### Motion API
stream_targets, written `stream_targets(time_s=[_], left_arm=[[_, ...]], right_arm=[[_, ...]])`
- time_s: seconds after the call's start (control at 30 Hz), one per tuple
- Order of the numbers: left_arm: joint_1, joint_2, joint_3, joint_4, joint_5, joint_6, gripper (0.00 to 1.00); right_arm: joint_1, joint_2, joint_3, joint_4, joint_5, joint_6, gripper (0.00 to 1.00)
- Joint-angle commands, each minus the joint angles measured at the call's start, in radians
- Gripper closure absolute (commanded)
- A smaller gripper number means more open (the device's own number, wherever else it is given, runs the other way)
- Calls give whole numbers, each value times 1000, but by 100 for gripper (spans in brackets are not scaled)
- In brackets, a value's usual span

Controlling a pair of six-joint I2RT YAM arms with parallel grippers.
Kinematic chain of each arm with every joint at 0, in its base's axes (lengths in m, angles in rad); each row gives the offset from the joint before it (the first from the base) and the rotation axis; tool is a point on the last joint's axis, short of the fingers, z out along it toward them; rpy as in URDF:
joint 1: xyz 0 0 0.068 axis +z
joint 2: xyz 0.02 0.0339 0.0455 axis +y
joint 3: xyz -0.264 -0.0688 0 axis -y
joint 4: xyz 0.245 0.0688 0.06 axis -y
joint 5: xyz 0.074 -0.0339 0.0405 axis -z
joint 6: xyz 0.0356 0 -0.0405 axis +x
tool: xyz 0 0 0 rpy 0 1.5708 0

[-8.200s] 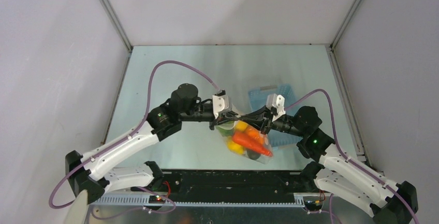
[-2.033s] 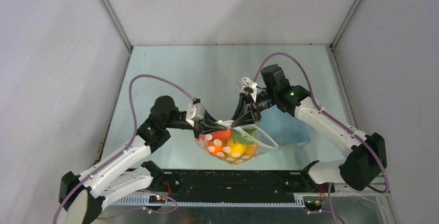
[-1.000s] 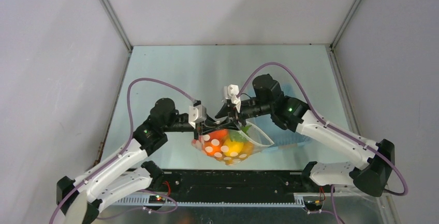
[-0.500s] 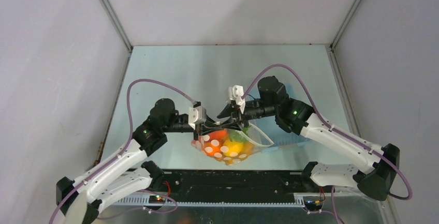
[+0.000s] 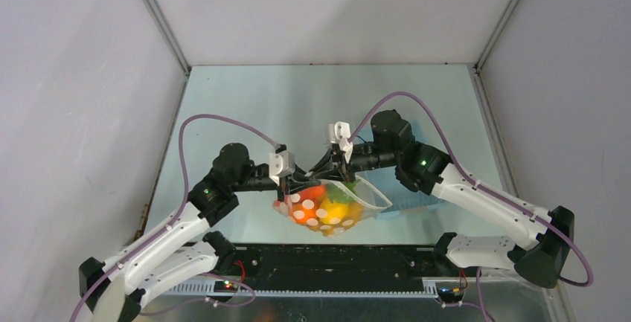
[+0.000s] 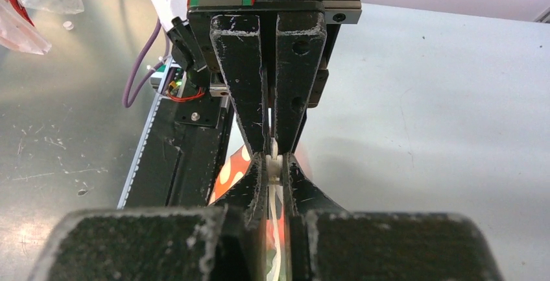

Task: Place the food in the zip-top bag and seal the zipper
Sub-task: Zip the zipper food storage bag.

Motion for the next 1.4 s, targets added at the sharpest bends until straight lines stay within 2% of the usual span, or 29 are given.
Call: stream_targets(time_s=[0.0,0.3,0.47,0.73,0.97,1.0,1.03,1.1,1.37], left_arm=[[-4,-61,-2,127,-31,-47,100],[-5,-131,-61,220,-95,-123,100],[-3,-141,-74,246,-129,-157,100],[-3,-166,-107,309,-173,-209,100],[-4,-166,-114,316,-168,-204,100],[-4,-163,-113,316,-163,-203,100],[-3,-156,-110,314,-161,-202,100],[-3,-151,-106,308,-159,-202,100],[-3,-179,-126,313,-192,-190,100]], right_arm=[[4,-6,-3,-26,41,2,97],[5,-34,-54,-35,150,7,97],[5,-40,-79,-12,140,40,92],[5,-53,-137,56,151,81,90],[4,-79,-159,78,188,71,81],[4,-81,-158,88,190,66,81],[5,-81,-158,93,188,62,91],[4,-82,-159,98,167,47,100],[3,-91,-158,21,212,18,94]])
